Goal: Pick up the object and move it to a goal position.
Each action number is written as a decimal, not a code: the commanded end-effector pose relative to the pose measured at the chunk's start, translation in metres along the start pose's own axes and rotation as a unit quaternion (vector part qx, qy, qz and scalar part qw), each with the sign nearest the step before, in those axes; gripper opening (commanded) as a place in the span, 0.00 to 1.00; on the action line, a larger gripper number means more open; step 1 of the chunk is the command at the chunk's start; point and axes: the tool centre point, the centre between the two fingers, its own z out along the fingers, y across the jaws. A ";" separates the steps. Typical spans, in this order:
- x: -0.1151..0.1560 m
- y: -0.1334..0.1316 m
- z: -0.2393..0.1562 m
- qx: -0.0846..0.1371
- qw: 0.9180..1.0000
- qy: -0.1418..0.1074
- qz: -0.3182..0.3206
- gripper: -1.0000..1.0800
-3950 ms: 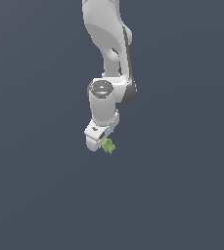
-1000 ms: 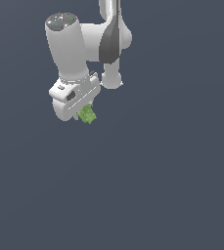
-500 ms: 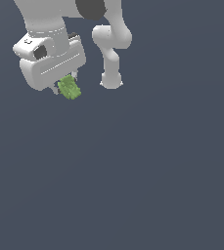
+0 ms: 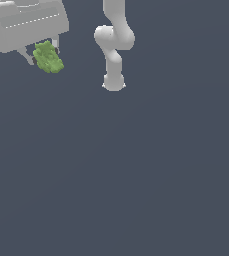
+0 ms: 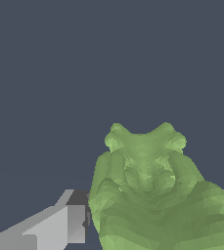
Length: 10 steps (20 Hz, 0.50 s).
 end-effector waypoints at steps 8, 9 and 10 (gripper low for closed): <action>-0.018 0.008 -0.045 0.001 1.000 -0.001 0.000 0.00; -0.019 0.008 -0.047 0.001 1.000 -0.001 0.000 0.00; -0.020 0.009 -0.049 0.001 1.000 -0.001 0.000 0.00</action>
